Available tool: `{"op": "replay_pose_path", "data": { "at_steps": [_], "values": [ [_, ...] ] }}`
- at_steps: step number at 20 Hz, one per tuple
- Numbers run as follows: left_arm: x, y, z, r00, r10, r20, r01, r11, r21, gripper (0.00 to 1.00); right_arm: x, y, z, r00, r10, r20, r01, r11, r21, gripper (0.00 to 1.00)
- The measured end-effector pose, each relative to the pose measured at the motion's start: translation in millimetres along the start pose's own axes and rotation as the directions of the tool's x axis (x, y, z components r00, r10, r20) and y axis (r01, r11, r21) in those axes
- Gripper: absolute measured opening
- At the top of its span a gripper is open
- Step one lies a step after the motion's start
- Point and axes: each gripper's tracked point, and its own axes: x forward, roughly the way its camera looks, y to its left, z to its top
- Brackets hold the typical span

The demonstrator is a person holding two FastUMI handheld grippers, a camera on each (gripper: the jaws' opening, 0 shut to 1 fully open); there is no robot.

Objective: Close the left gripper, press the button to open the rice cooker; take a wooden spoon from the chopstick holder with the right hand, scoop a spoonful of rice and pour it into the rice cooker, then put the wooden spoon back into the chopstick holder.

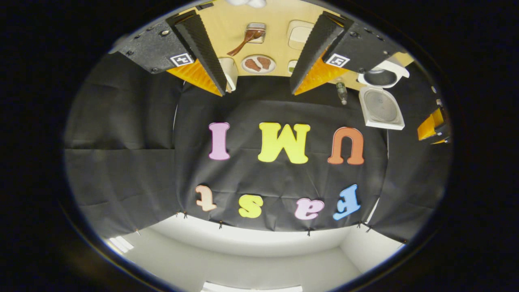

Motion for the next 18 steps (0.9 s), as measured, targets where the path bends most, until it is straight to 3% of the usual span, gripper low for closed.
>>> {"op": "replay_pose_path", "data": {
  "at_steps": [8, 12, 15, 18],
  "values": [
    [-6.2, -6.8, -6.2, 1.000, -0.014, -0.021, 0.014, 1.000, -0.002, 0.95, 17.9, -18.1, -50.9, 0.999, -0.028, -0.037, 0.028, 1.000, 0.009, 1.00],
    [-6.8, -13.1, -6.8, 1.000, -0.021, -0.014, 0.021, 1.000, -0.008, 0.95, 41.5, -36.7, -111.0, 0.994, -0.040, -0.106, 0.045, 0.998, 0.037, 1.00],
    [-10.1, -19.3, -10.2, 0.999, -0.033, -0.025, 0.033, 0.999, -0.013, 0.95, 65.8, -48.1, -163.5, 0.983, -0.039, -0.181, 0.061, 0.991, 0.119, 1.00],
    [-11.3, -27.4, -19.5, 0.998, -0.049, -0.040, 0.049, 0.999, -0.009, 0.95, 95.9, -54.5, -222.3, 0.960, -0.031, -0.278, 0.085, 0.979, 0.183, 1.00]
  ]
}}
